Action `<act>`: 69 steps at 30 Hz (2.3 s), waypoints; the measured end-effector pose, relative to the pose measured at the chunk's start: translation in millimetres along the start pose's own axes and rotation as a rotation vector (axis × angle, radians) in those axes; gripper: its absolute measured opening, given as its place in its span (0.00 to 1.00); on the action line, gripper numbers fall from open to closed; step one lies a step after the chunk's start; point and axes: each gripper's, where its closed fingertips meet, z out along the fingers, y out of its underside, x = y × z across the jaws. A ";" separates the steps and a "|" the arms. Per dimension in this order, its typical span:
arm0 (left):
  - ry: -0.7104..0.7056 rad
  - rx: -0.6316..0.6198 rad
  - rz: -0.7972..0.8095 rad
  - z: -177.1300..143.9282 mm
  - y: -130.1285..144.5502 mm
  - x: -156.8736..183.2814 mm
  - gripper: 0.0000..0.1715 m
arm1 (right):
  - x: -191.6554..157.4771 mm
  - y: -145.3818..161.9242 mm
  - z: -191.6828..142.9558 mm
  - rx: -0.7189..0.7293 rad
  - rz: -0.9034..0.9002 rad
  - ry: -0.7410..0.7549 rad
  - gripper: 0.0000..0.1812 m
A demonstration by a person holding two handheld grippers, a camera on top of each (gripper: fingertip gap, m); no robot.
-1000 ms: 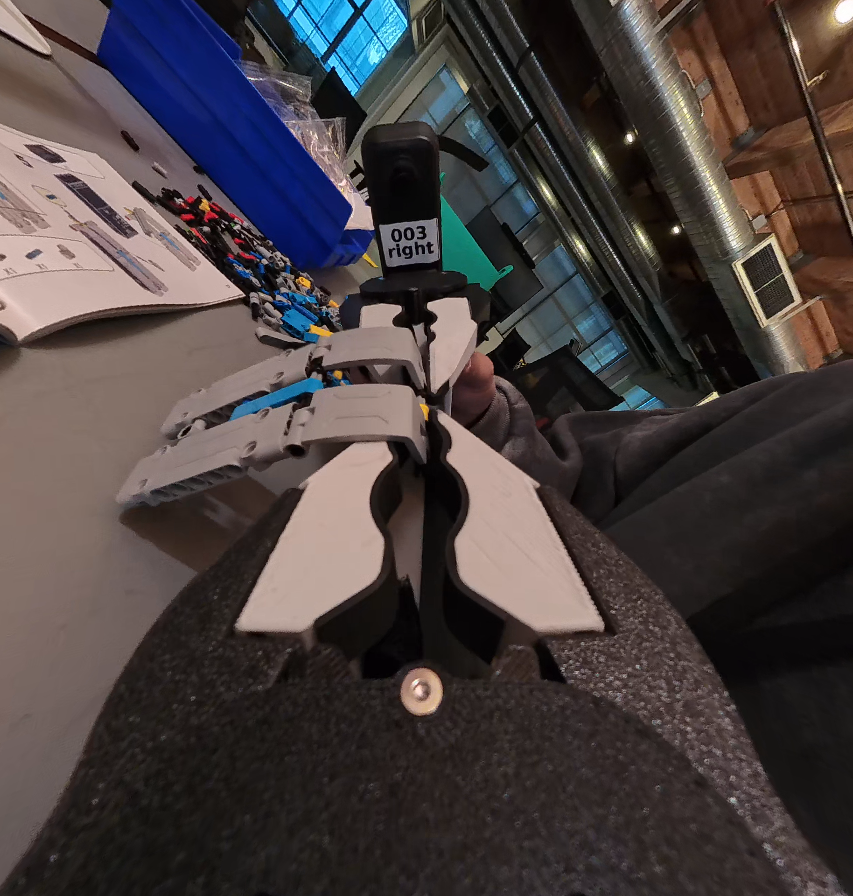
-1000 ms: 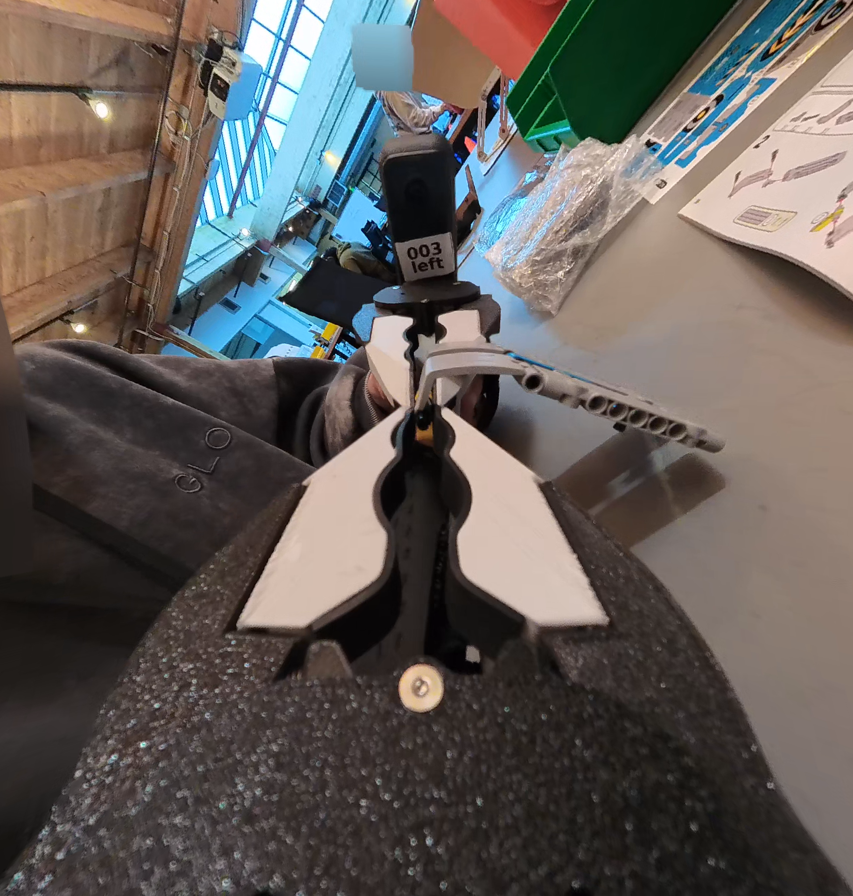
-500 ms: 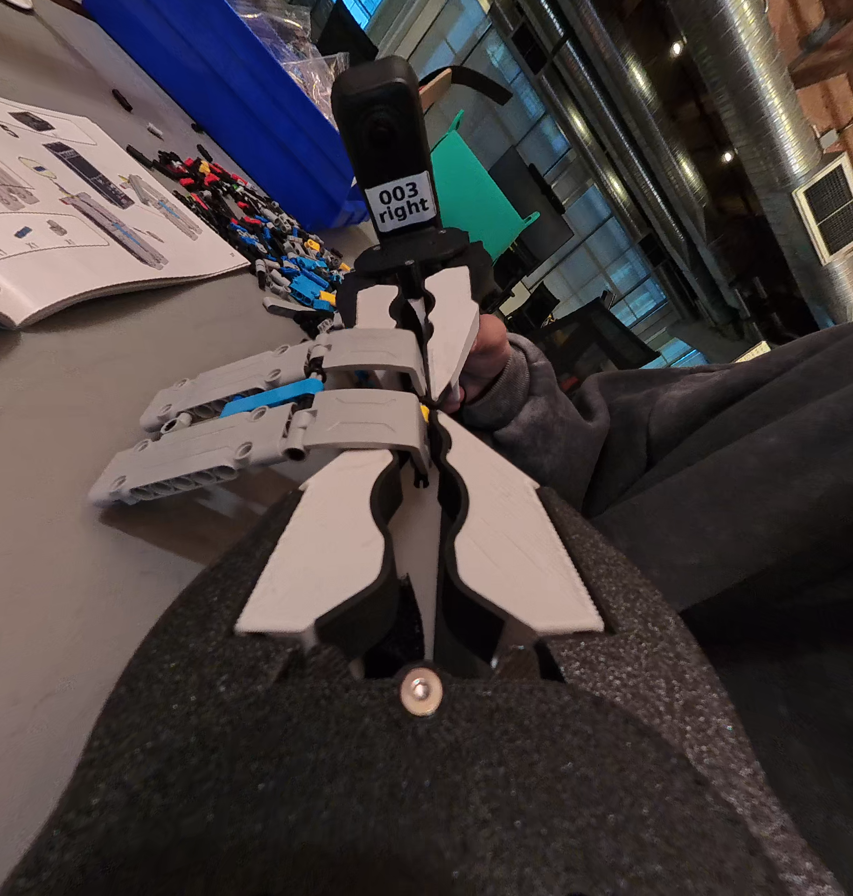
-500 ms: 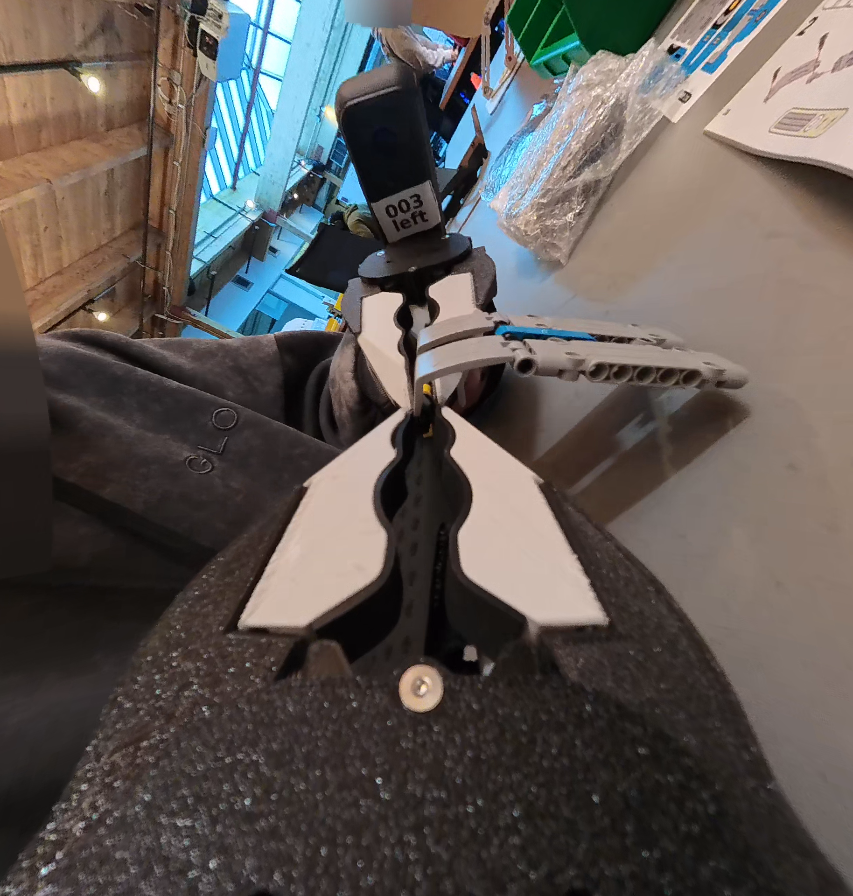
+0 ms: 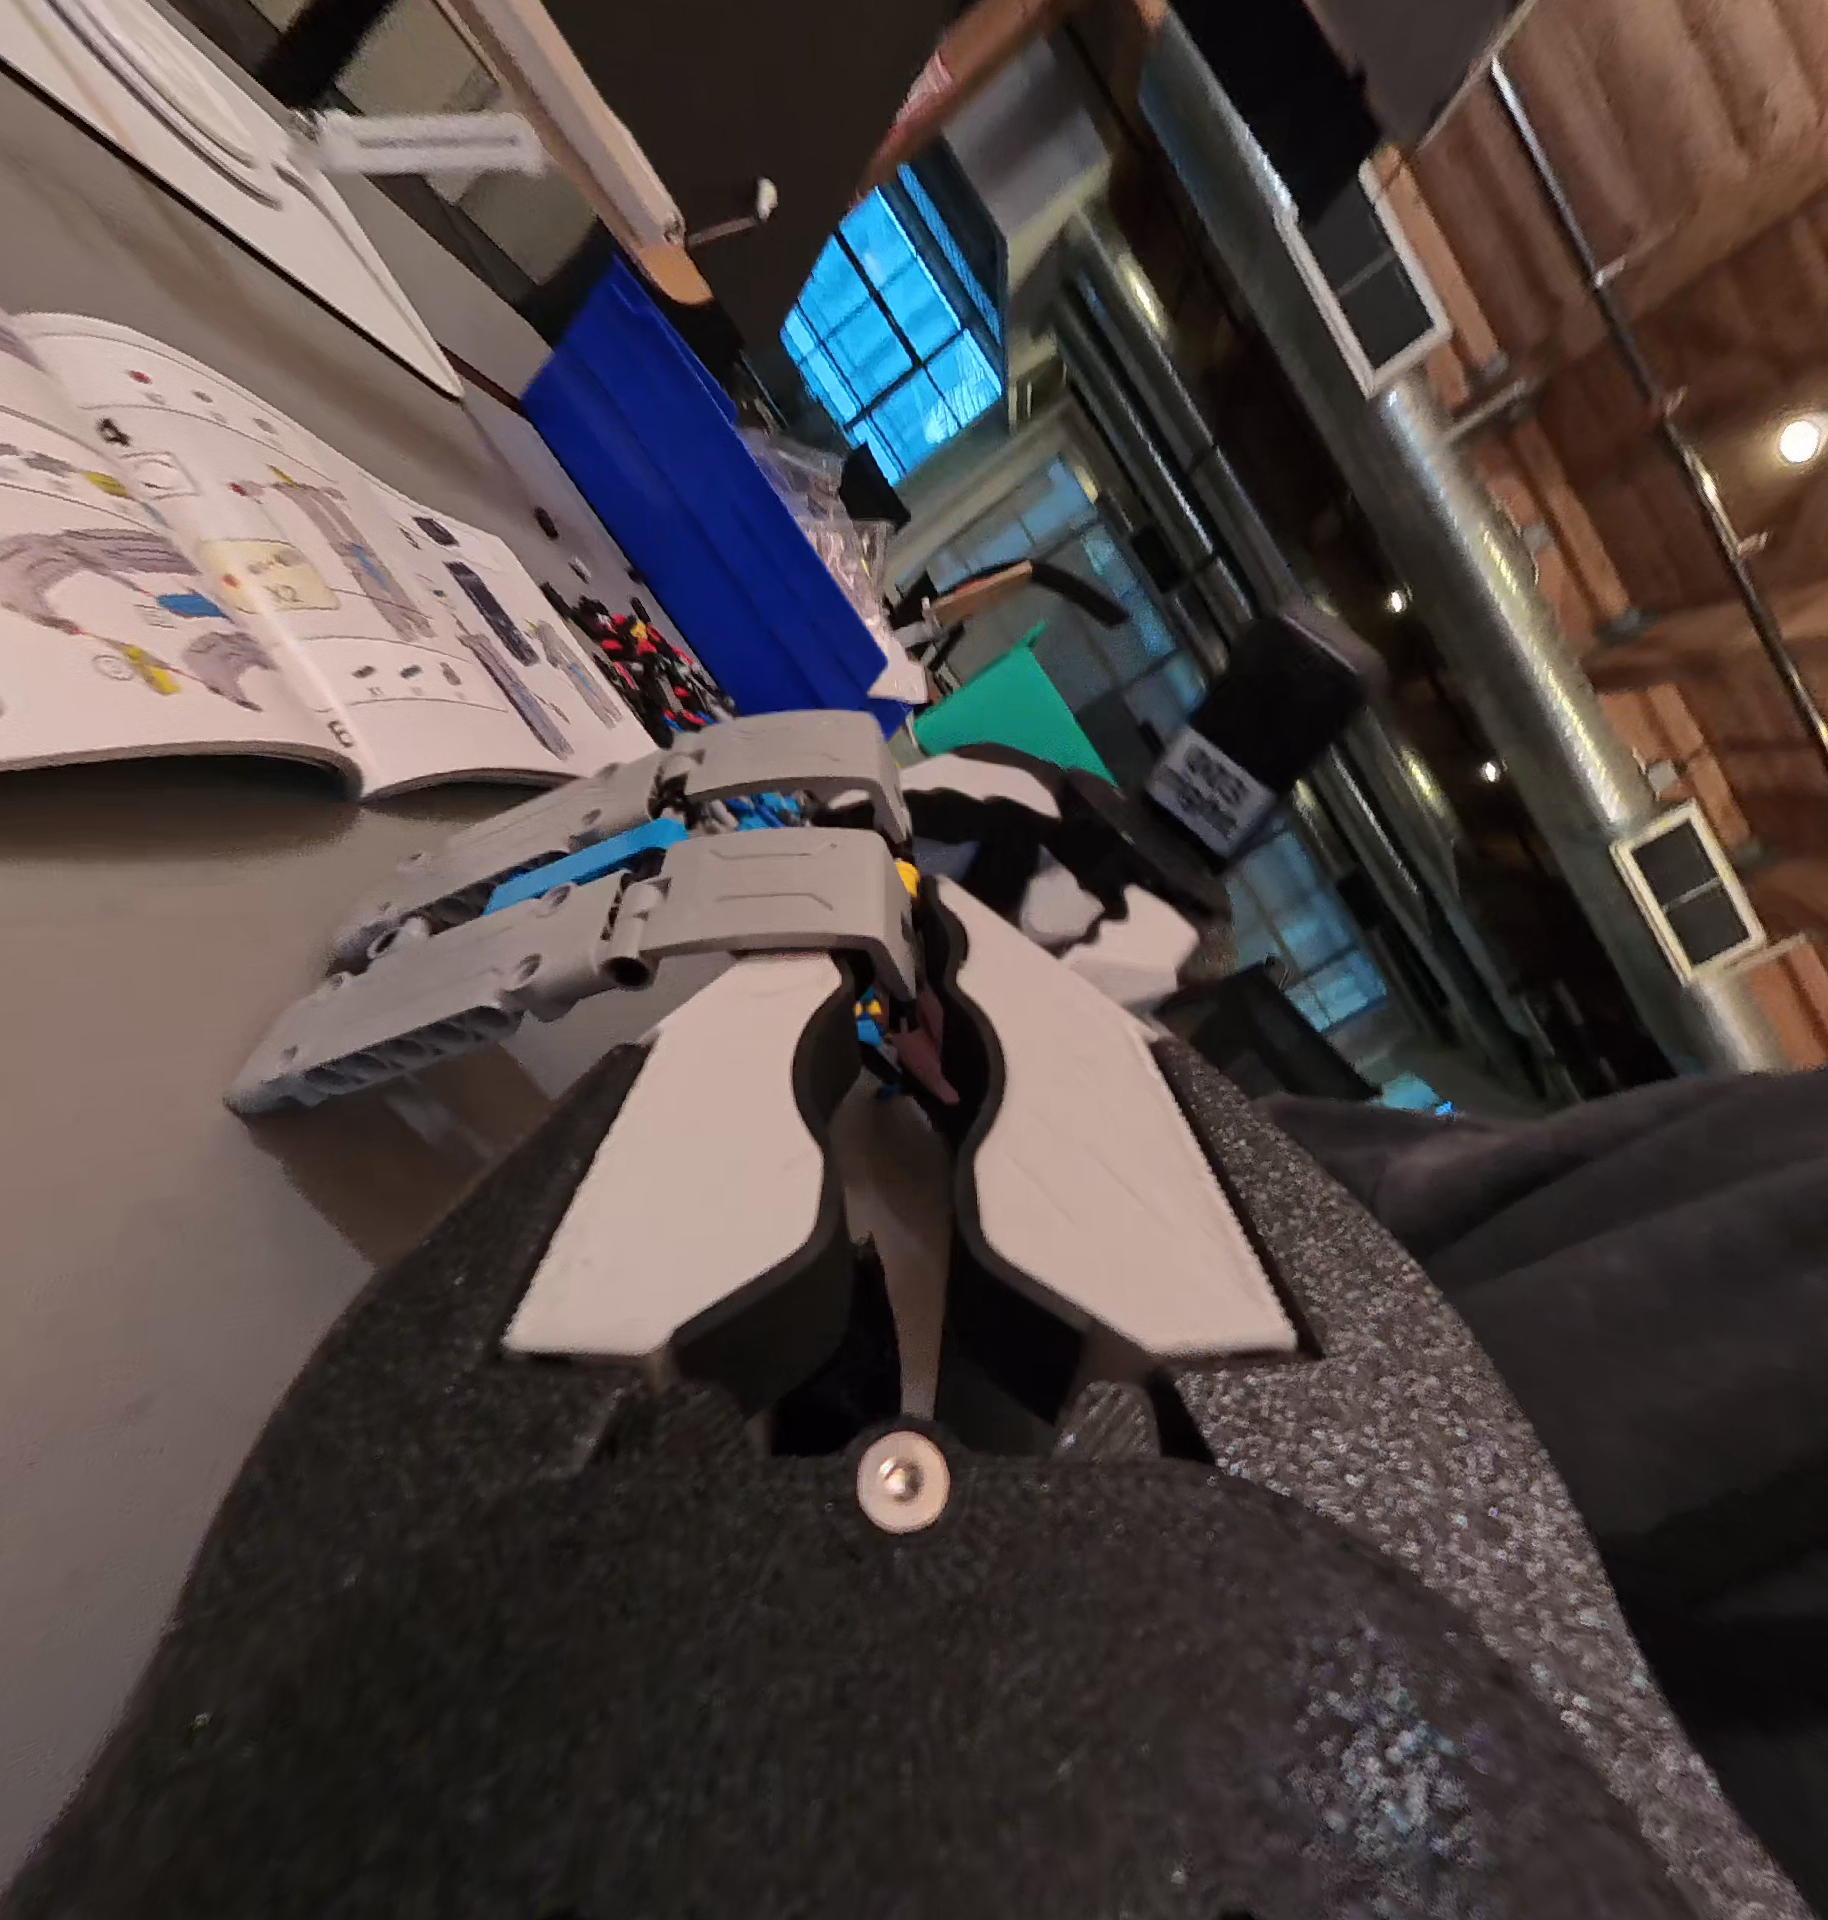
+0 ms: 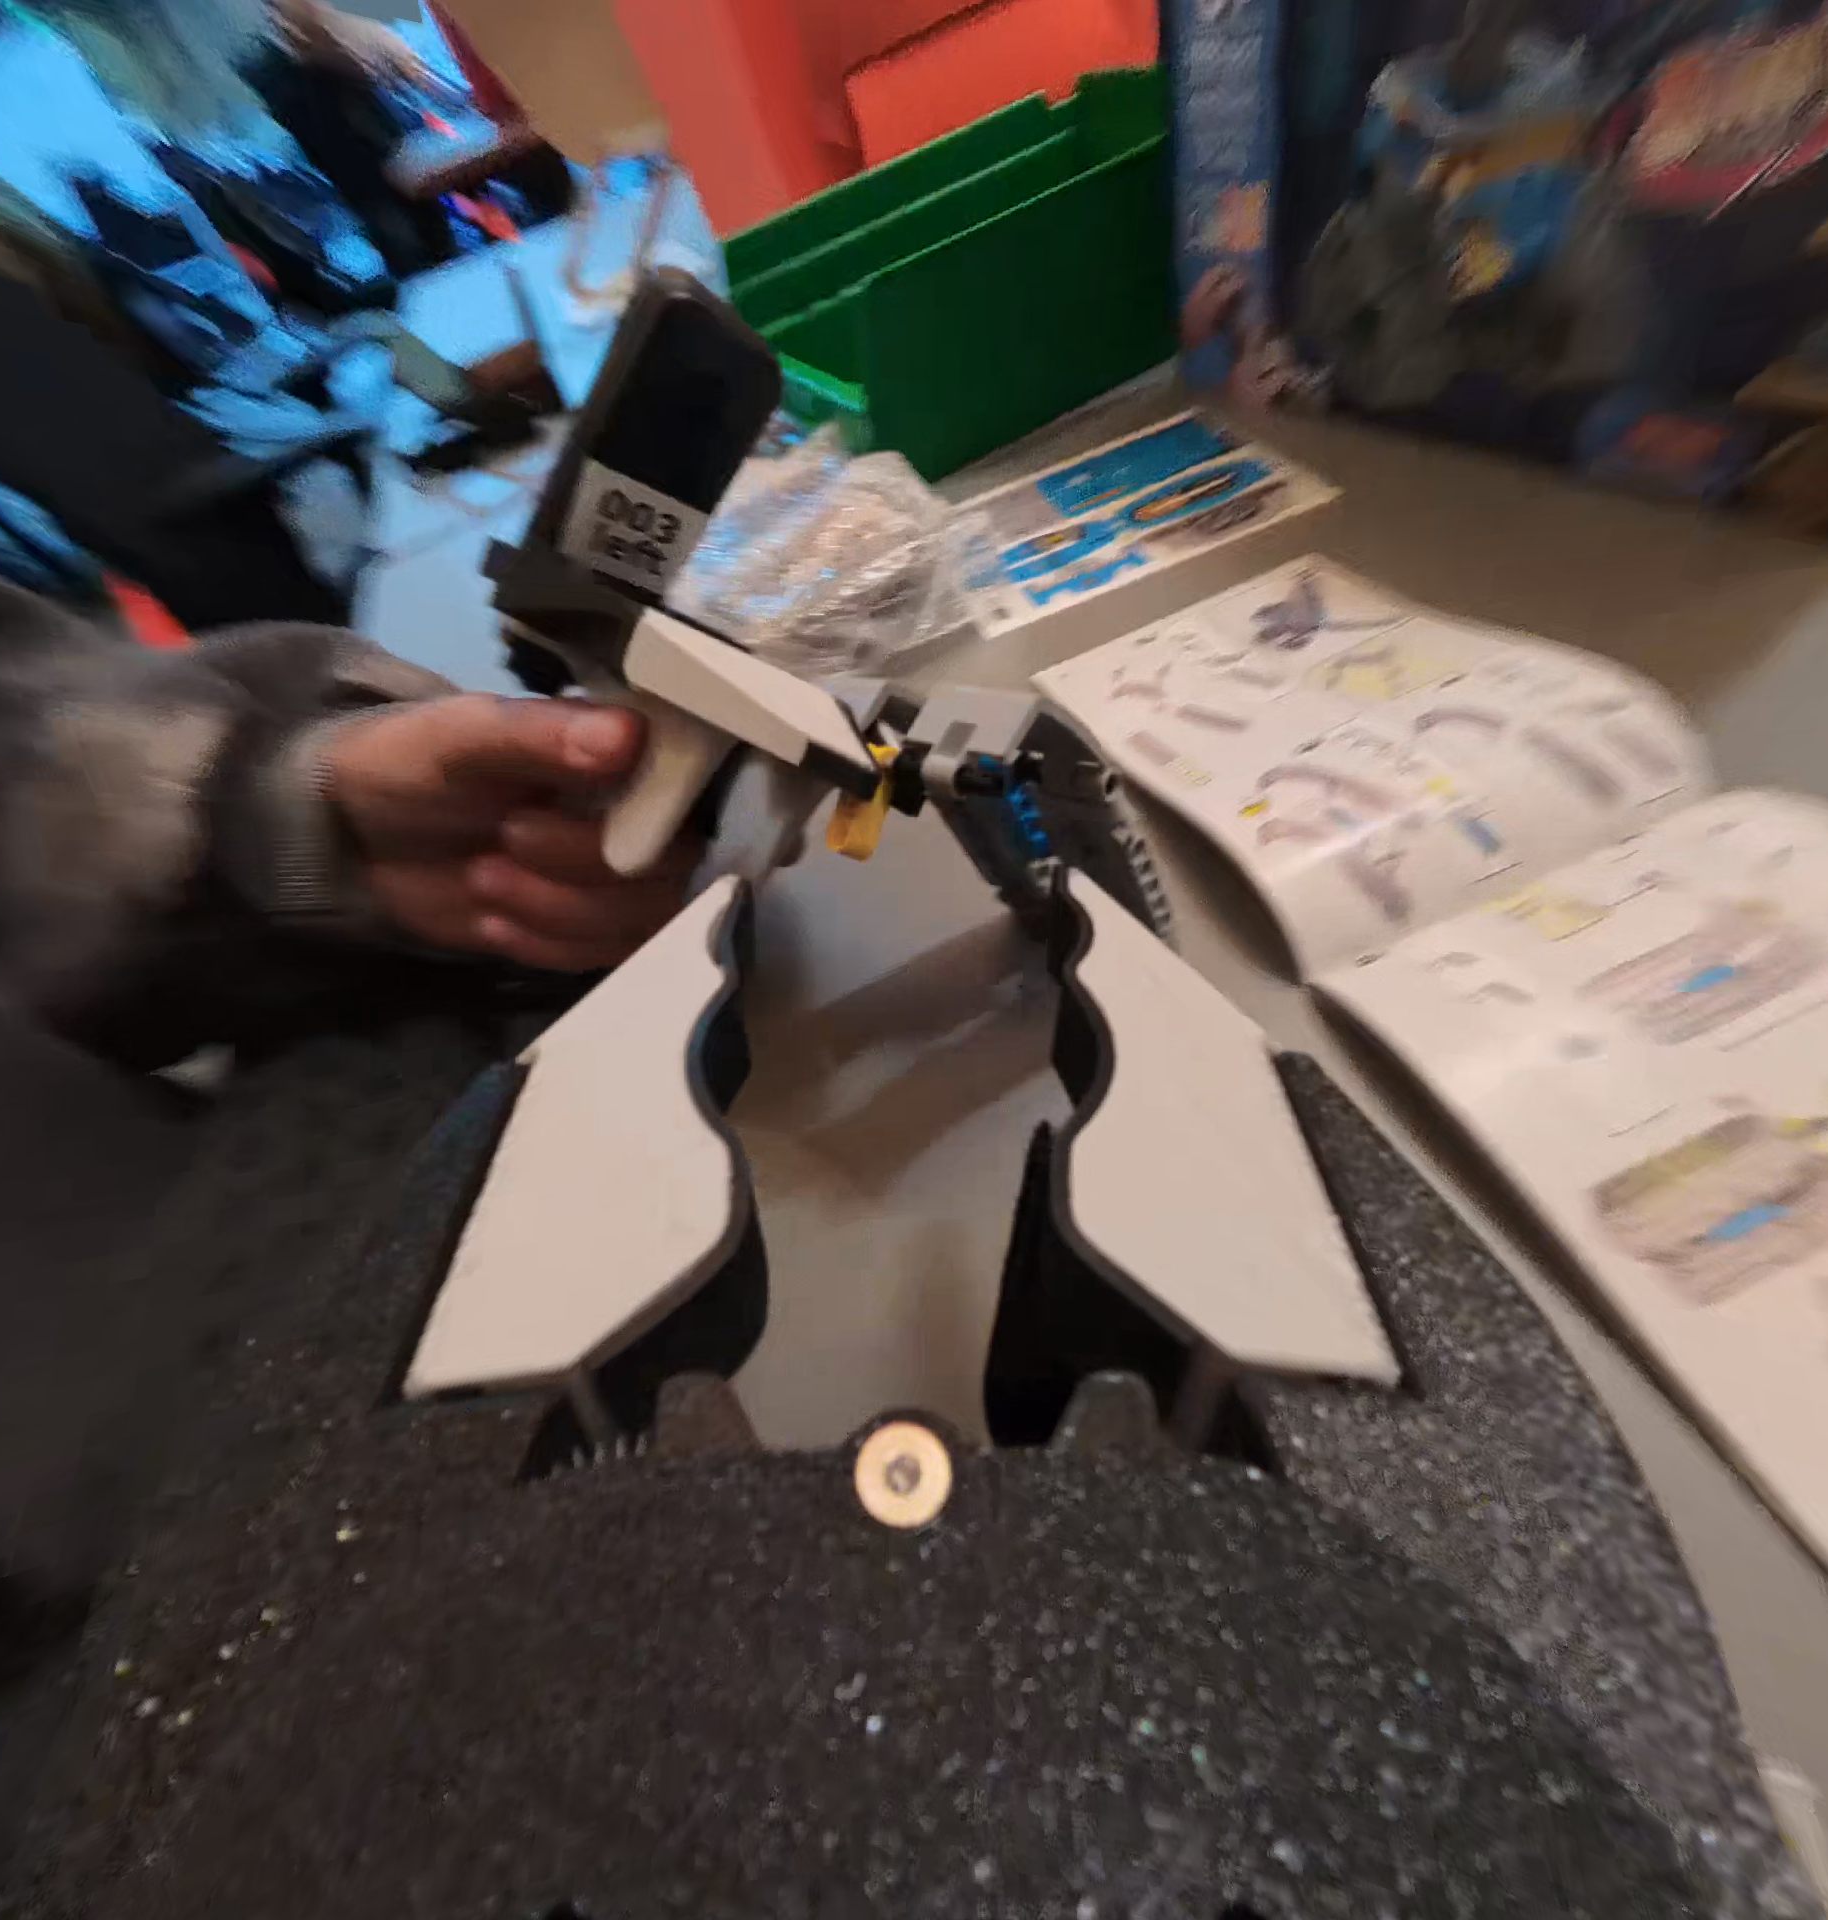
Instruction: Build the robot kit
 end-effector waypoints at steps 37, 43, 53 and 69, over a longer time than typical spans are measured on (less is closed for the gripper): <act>0.301 0.058 -0.345 8.0 15.8 40.6 0.21 | -9.9 -15.6 -11.9 0.059 -0.488 0.294 0.24; 0.269 0.073 -0.338 -11.7 14.2 40.2 0.28 | -2.4 -23.1 -26.6 0.111 -0.432 0.279 0.23; 0.184 -0.352 0.518 -21.9 32.1 48.8 0.56 | -52.2 -41.0 -43.2 0.261 -0.072 -0.269 0.23; 0.329 -0.313 0.532 -4.0 41.7 91.2 0.42 | -81.2 -54.1 -62.7 0.366 -0.038 -0.491 0.37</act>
